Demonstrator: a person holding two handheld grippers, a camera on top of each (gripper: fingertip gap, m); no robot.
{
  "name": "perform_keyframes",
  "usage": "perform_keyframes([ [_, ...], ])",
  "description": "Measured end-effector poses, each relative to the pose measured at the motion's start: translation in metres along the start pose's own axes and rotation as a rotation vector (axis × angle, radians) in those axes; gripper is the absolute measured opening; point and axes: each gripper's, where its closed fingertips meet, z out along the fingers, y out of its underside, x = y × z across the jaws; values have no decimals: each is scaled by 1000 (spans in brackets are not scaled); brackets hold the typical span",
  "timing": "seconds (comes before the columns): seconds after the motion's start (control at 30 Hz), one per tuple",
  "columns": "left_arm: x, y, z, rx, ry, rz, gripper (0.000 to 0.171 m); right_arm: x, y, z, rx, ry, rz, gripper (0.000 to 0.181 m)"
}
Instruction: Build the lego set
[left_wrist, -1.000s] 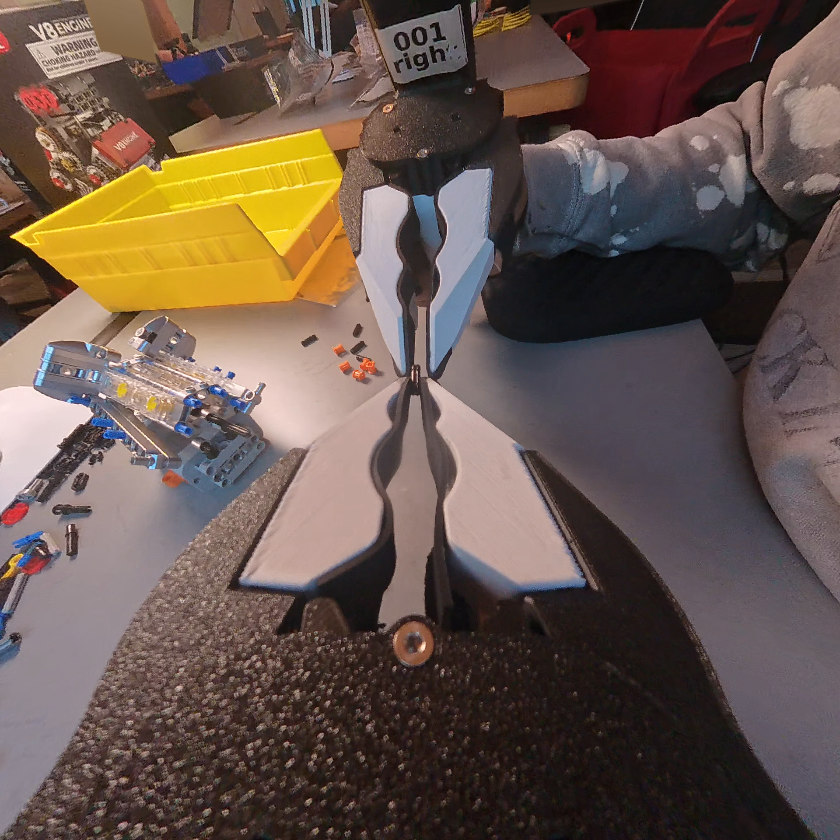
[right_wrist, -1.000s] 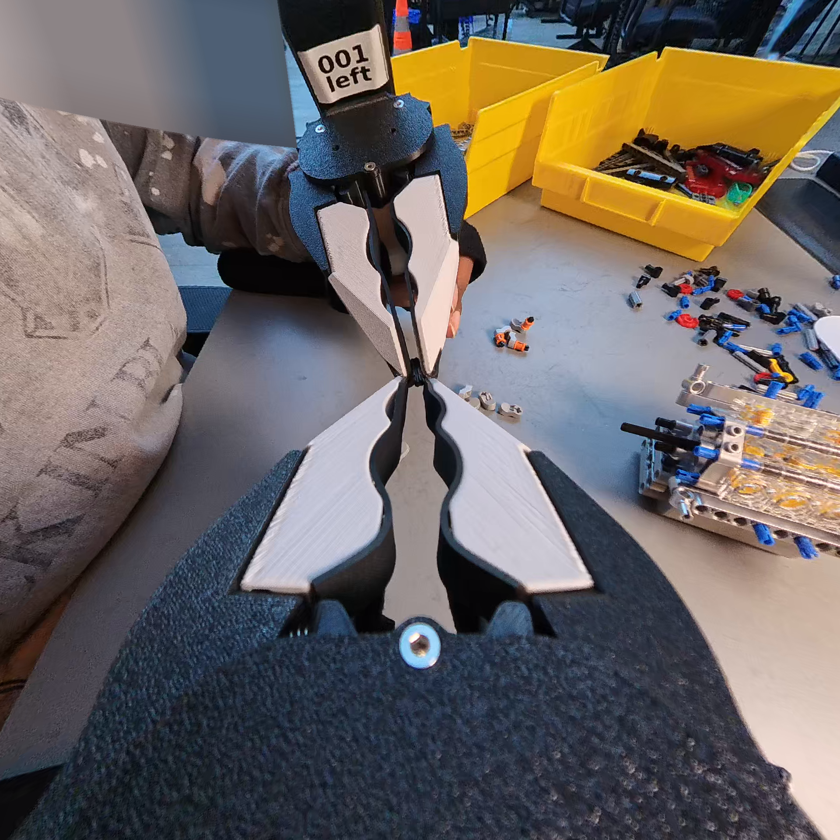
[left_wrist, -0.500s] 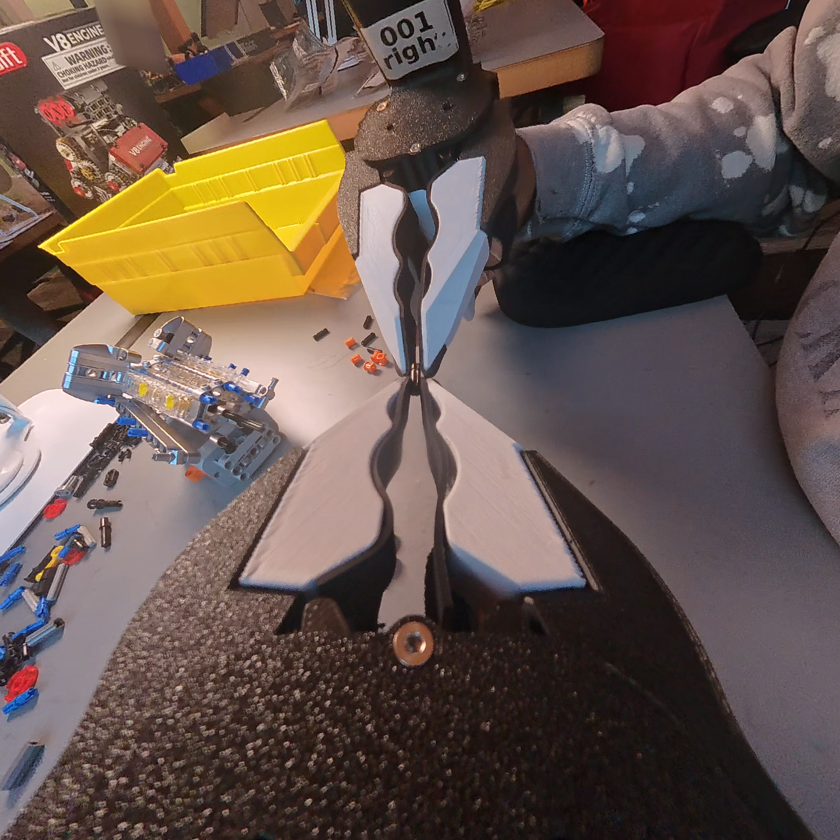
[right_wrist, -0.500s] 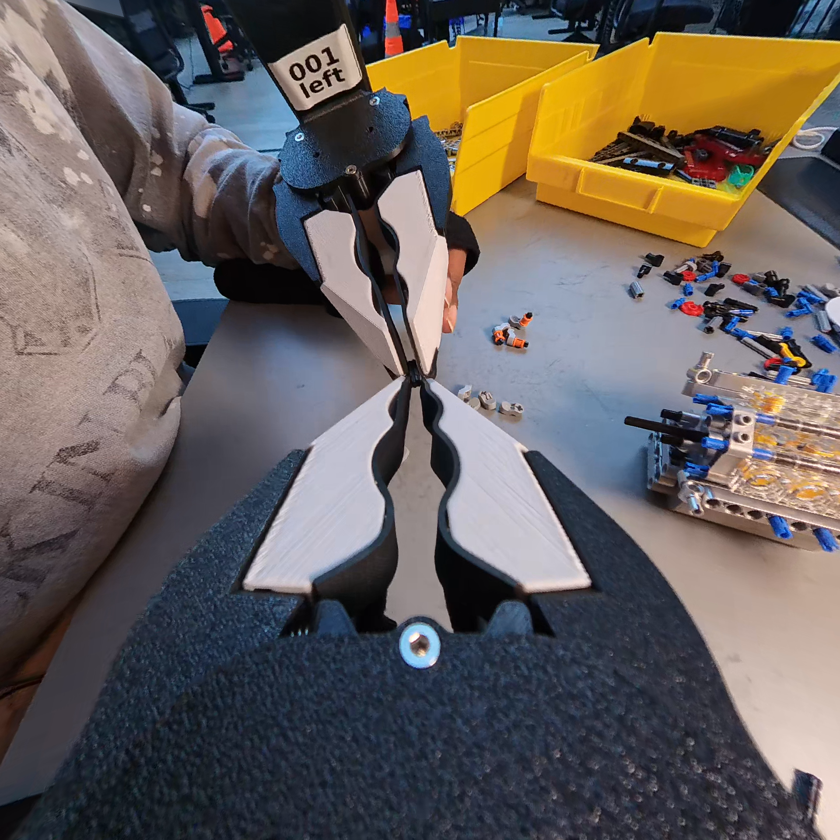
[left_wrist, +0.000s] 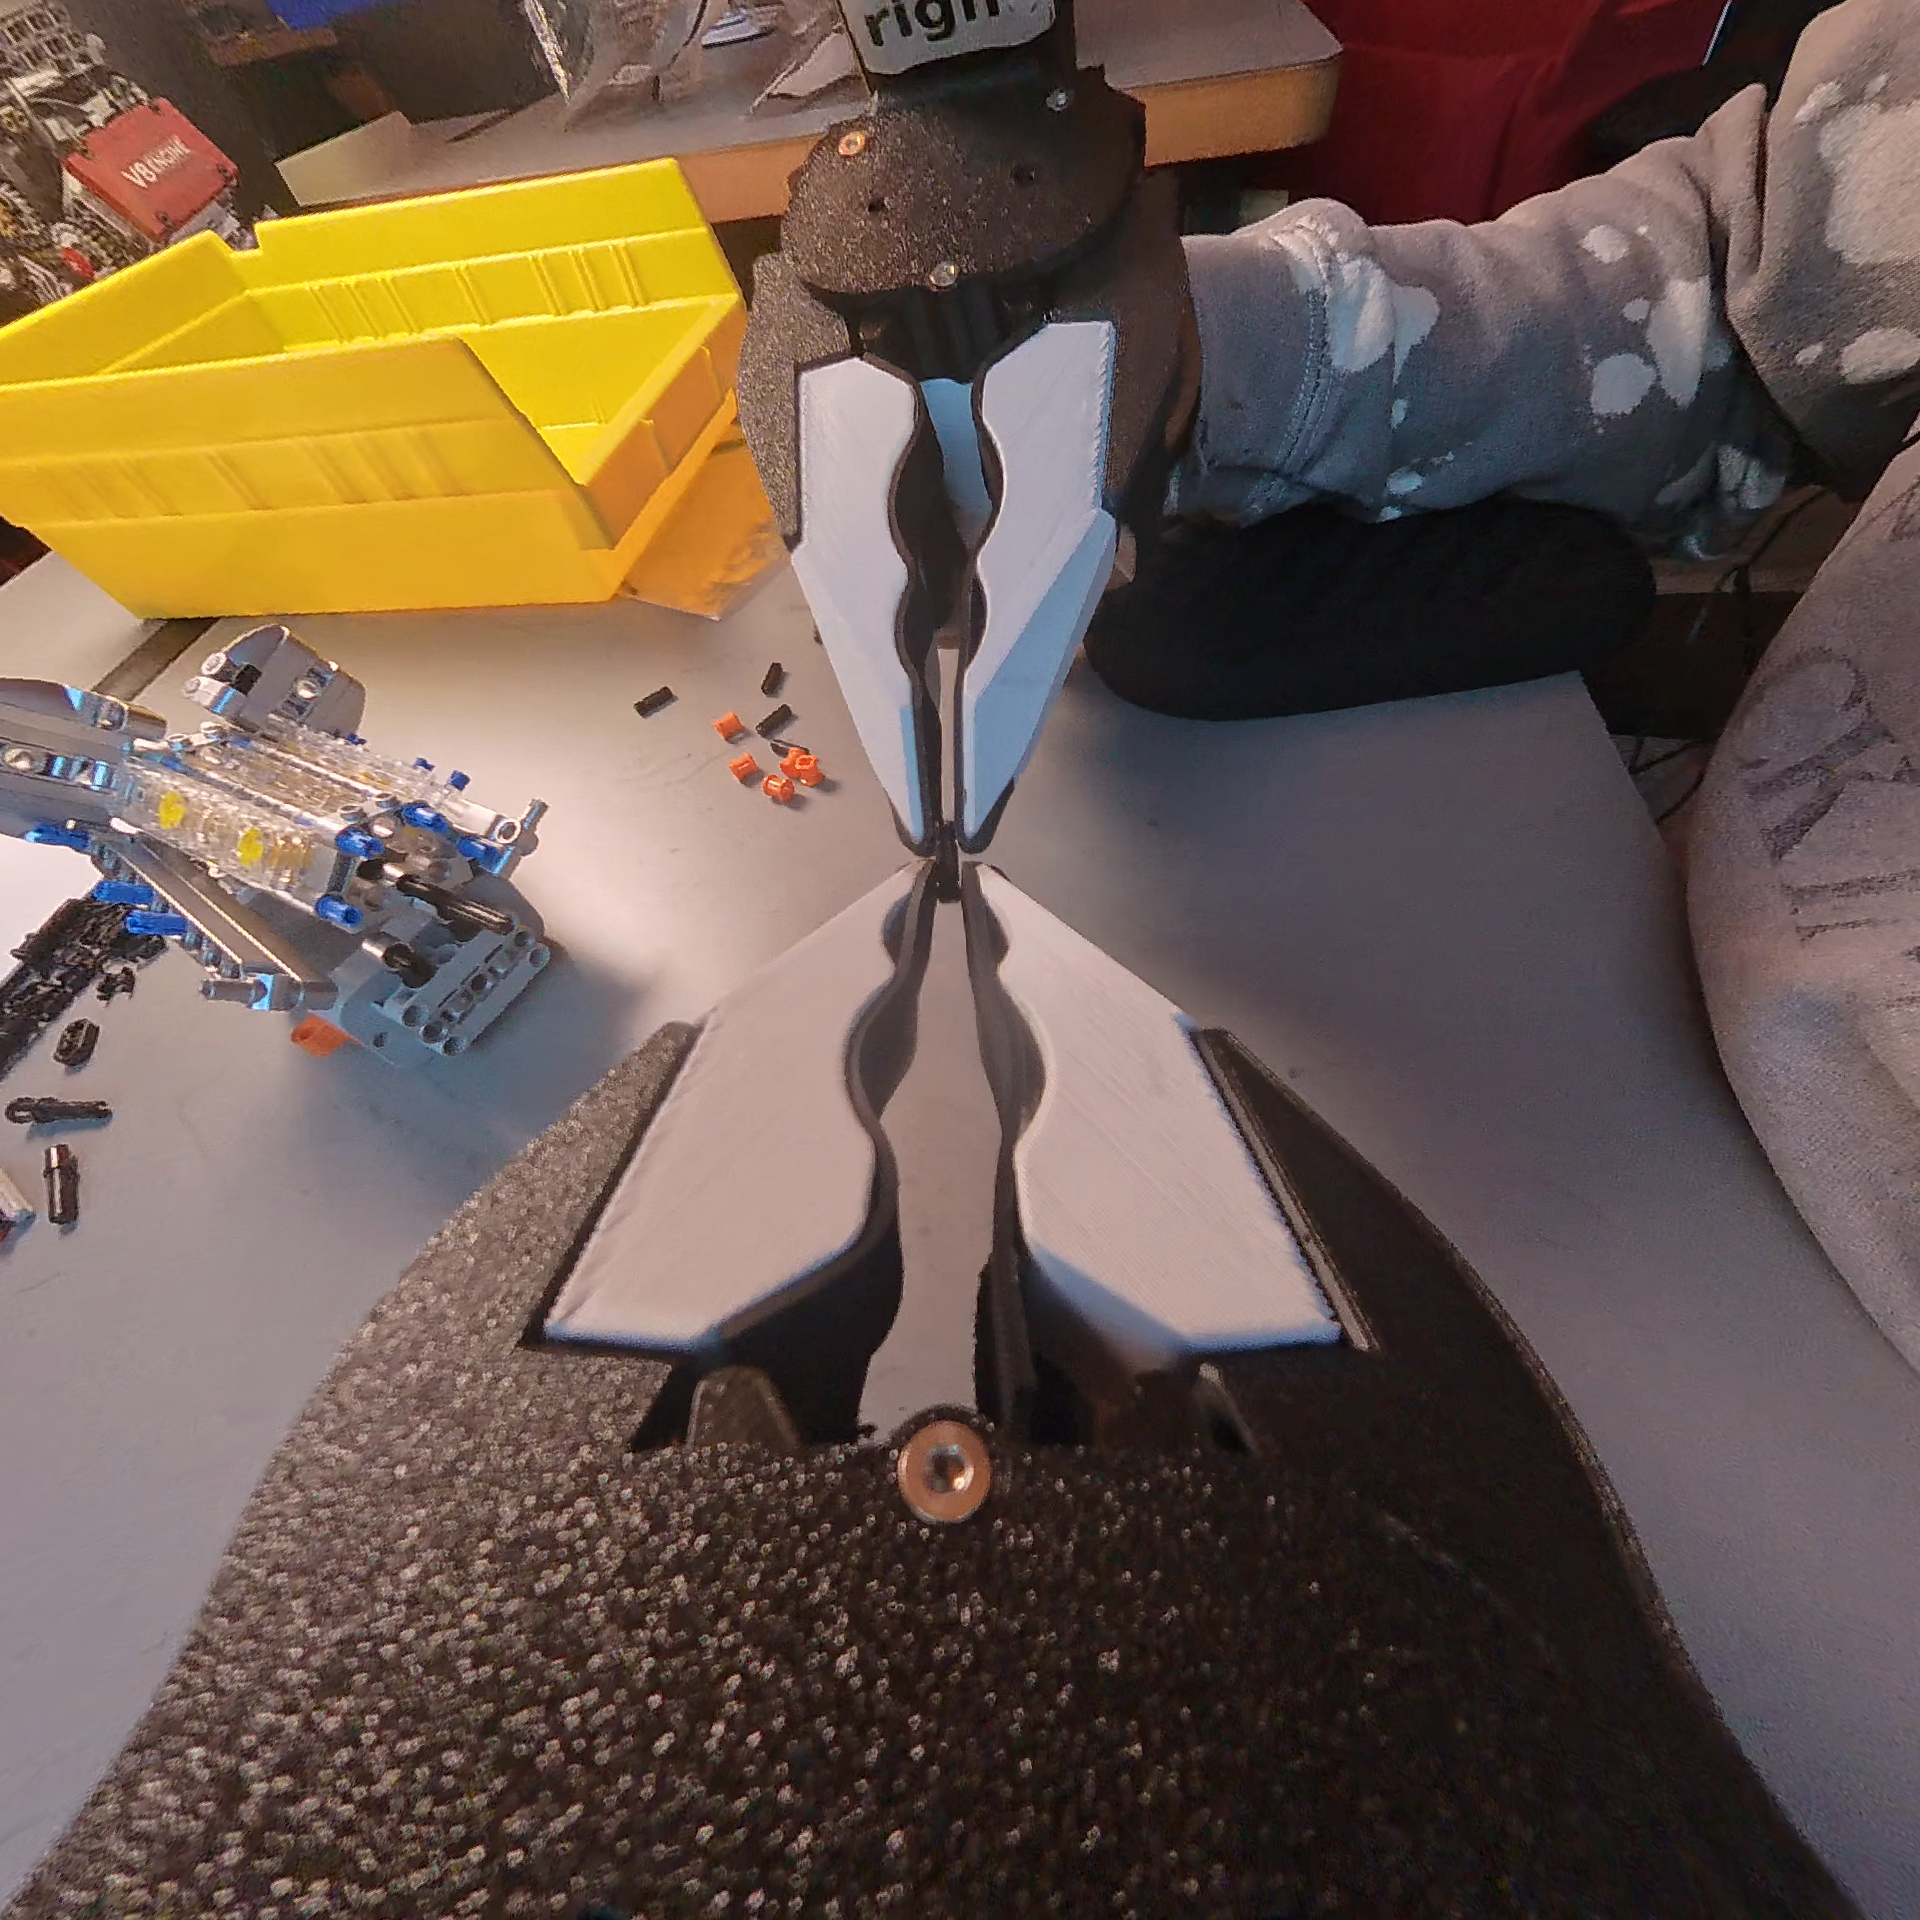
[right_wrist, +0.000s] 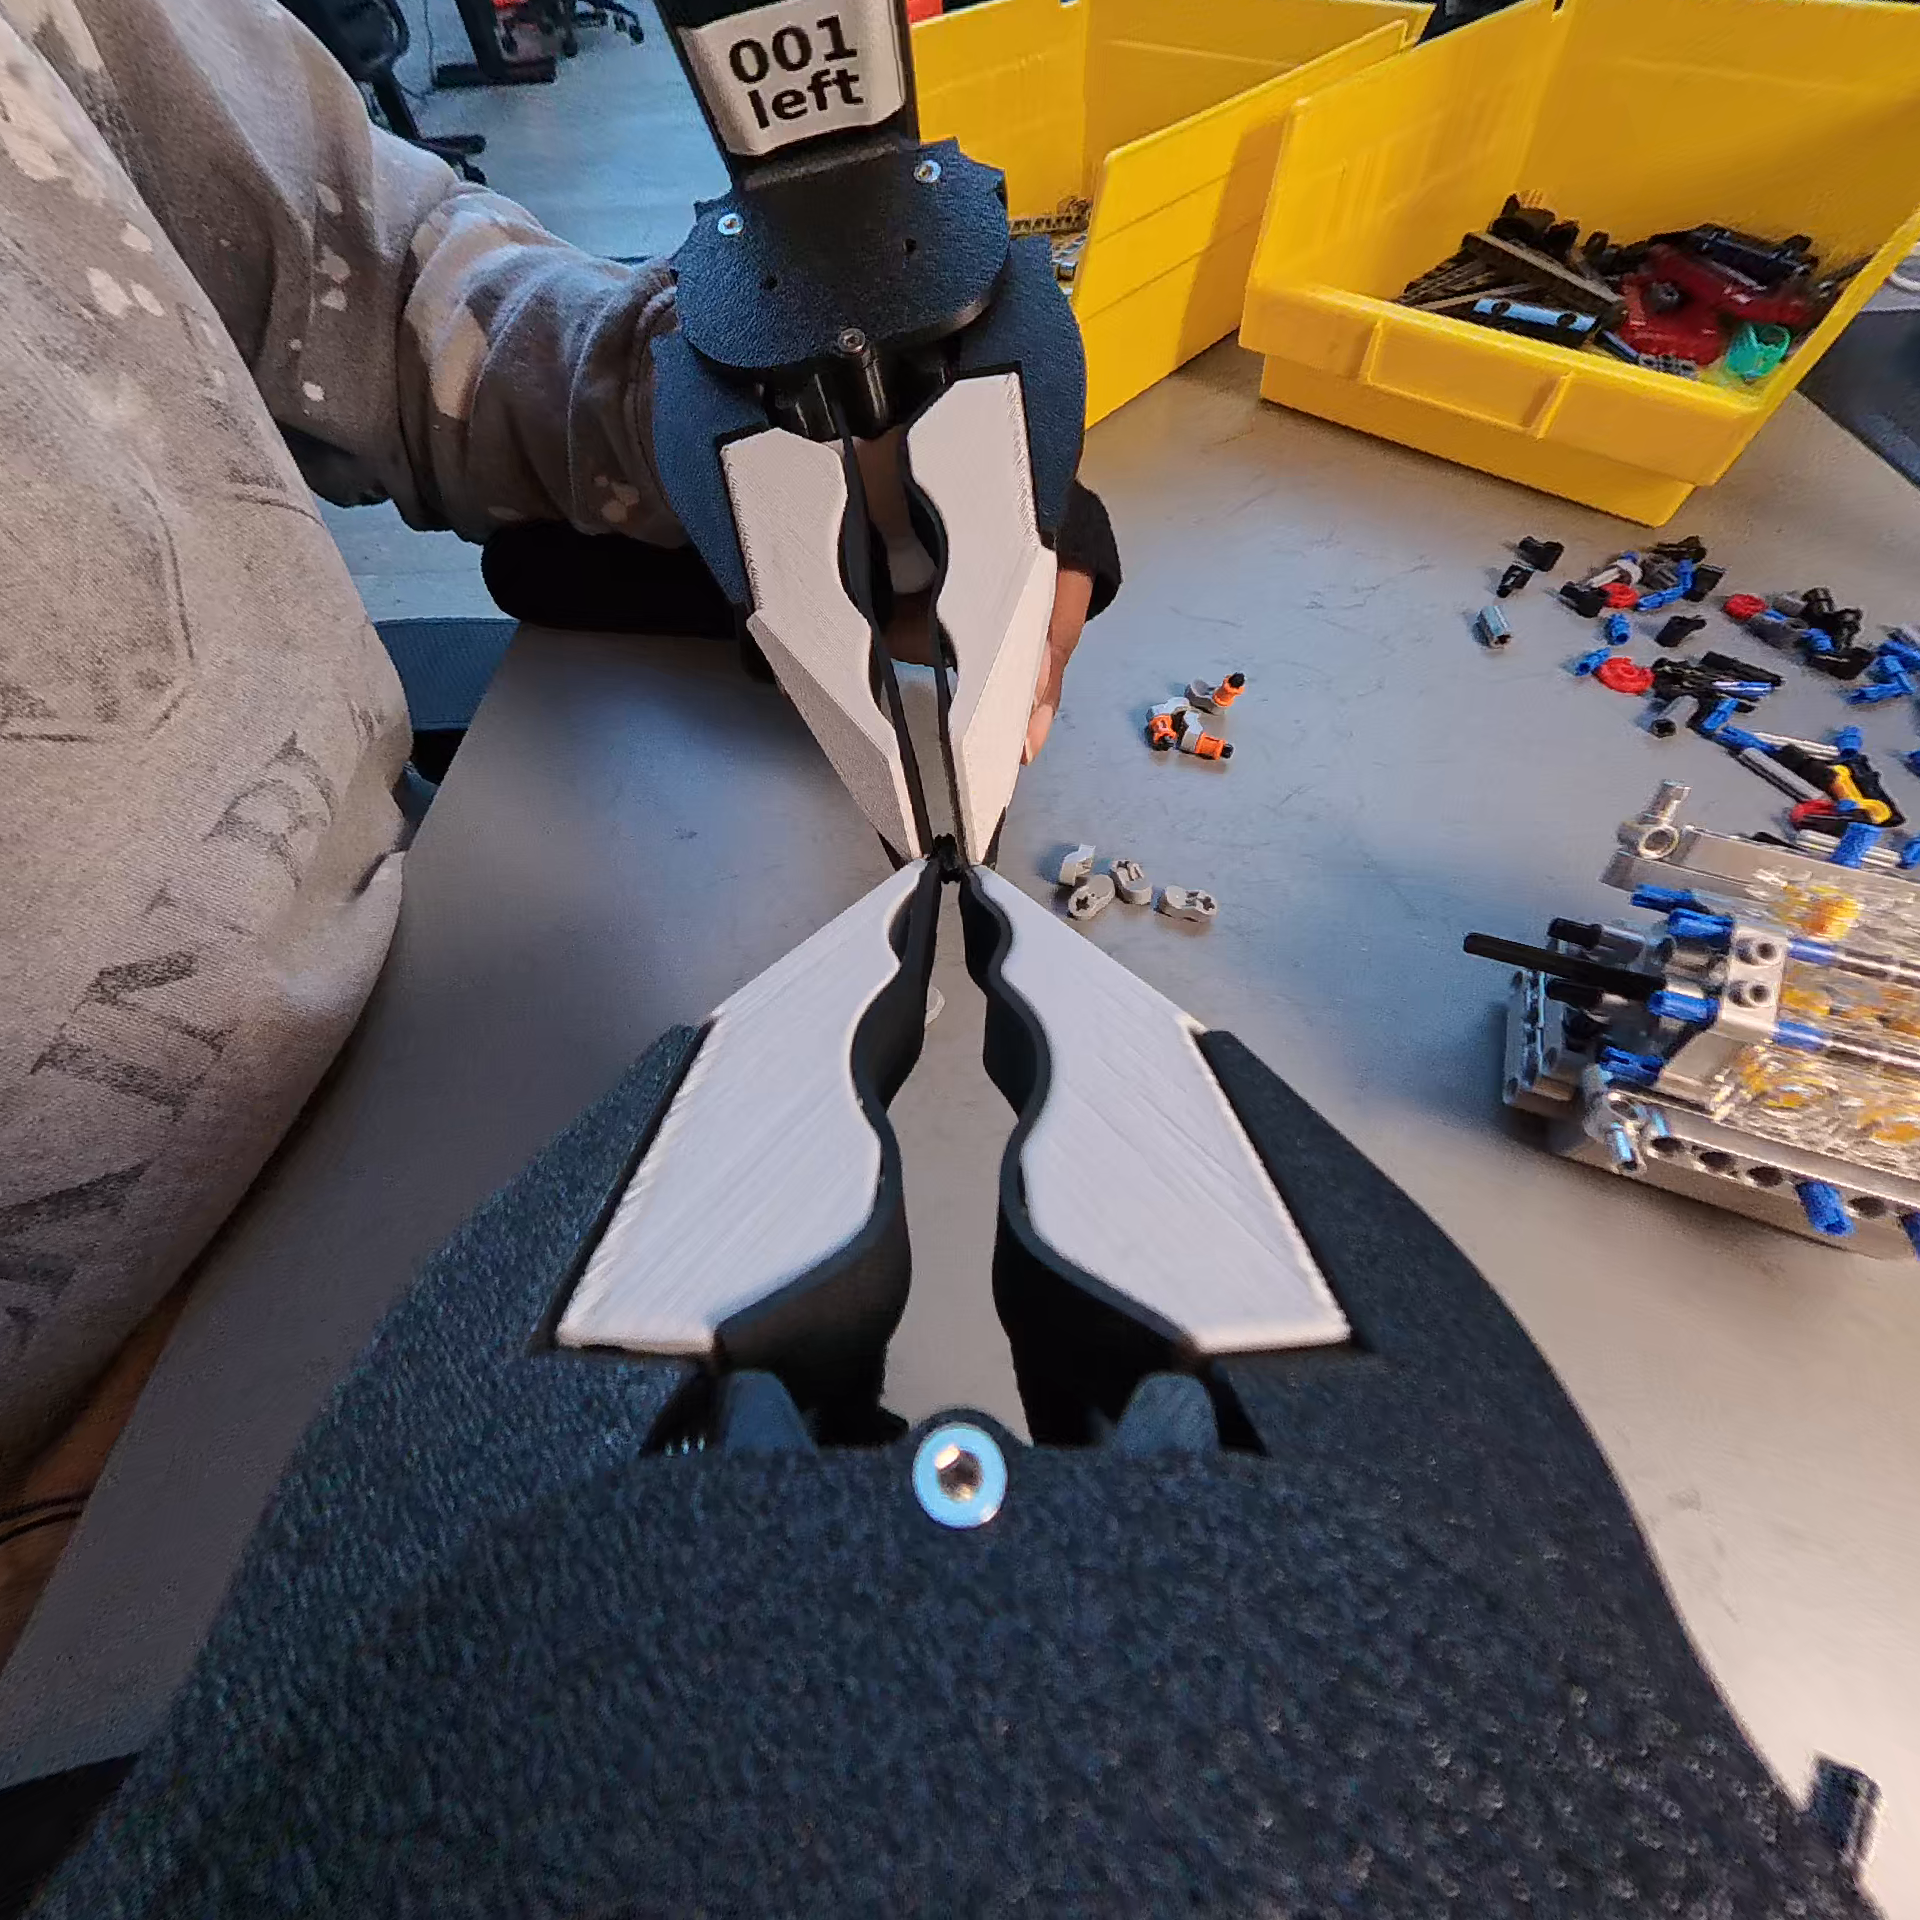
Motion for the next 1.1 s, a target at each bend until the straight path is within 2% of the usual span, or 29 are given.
perform_keyframes([
  [1.1, -3, 3, 1, -34, -26, 56, 2, 1, 2, 3, 5, 1, 8, 5],
])
